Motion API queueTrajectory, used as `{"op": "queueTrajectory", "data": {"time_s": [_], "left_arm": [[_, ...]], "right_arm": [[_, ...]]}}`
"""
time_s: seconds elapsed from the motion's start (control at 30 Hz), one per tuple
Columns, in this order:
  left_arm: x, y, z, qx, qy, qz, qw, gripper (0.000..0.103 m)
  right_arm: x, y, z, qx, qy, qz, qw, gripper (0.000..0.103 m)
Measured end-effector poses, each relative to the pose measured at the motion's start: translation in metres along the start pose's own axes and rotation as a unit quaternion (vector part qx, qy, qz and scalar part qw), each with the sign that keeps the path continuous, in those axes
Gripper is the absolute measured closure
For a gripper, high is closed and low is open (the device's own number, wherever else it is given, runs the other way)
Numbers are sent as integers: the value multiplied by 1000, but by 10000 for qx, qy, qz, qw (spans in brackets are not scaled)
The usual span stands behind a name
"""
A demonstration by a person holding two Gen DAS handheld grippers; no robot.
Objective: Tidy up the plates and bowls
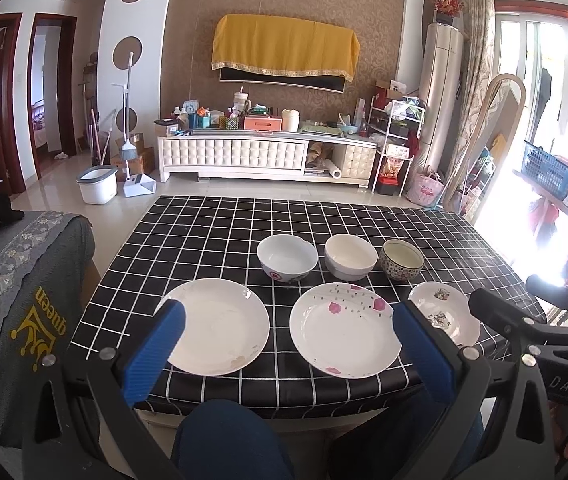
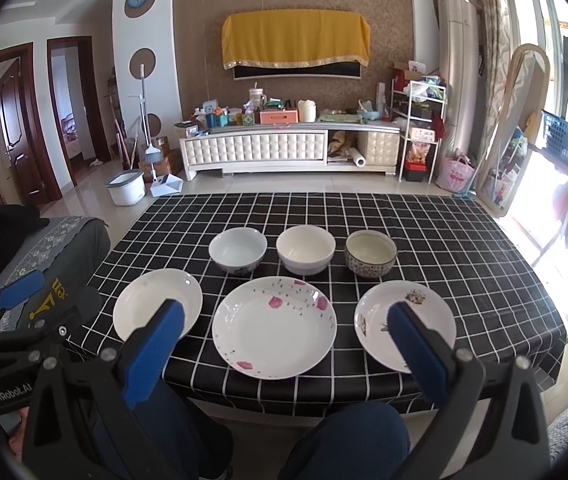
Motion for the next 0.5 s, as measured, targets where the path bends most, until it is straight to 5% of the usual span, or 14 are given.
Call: {"op": "queueTrajectory", "data": {"time_s": [0.5], "left_arm": [[0,-4,0,101,71,-48,9999,0]], "right_arm": [[1,0,1,-90,-91,82,9999,0]]}}
Point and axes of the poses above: each gripper's, at about its wrist camera, not at the fingertips, and z roughly the way its jaws point, x to its right, y to its underside, the point moved 9 cm from there along z, roughly the way its jaws point, and after that the axes turned 14 degrees about z, right-handed, at the moved point
